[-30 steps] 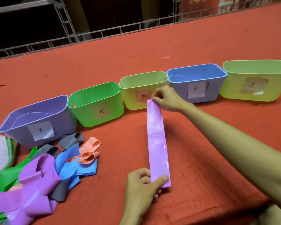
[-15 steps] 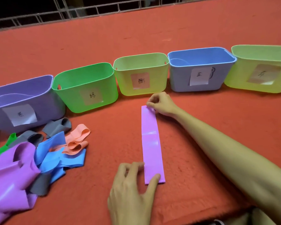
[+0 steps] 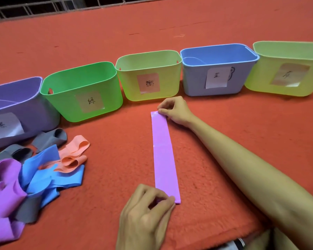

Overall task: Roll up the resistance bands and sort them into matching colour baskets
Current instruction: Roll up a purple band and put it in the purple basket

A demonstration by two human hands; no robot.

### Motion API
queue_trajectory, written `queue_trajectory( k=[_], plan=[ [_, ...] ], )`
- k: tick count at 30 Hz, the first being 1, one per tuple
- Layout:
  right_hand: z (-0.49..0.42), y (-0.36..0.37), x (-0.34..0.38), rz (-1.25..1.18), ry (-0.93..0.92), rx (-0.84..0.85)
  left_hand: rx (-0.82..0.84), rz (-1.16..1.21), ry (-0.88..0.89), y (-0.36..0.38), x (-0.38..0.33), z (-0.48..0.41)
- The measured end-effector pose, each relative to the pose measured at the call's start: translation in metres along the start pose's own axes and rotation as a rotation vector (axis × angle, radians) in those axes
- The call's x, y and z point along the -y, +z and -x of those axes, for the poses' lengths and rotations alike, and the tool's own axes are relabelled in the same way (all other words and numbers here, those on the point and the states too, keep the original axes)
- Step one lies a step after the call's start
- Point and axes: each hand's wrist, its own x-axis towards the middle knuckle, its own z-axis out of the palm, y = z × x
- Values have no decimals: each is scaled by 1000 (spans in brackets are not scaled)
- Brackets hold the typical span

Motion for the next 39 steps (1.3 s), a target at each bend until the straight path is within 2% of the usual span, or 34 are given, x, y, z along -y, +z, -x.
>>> queue_trajectory(
  k=[15, 21, 29, 33, 36, 39],
  plan=[
    [4, 1, 1, 60, -21, -16, 47, -22, 33, -1, 0, 2],
    [9, 1, 4, 109, -52, -30, 94, 5, -26, -5, -1, 3],
    [15, 1, 8, 260, -123, -65, 346, 228, -187, -31, 11, -39],
    [15, 2, 10, 245, -113, -66, 239, 172, -283, -21, 55, -115],
    [16, 2, 11, 235, -110, -60, 156, 55, -412, 23, 113, -163],
    [18, 1, 12, 226, -102, -55, 119, 13, -449, 64, 150, -180]
  ],
)
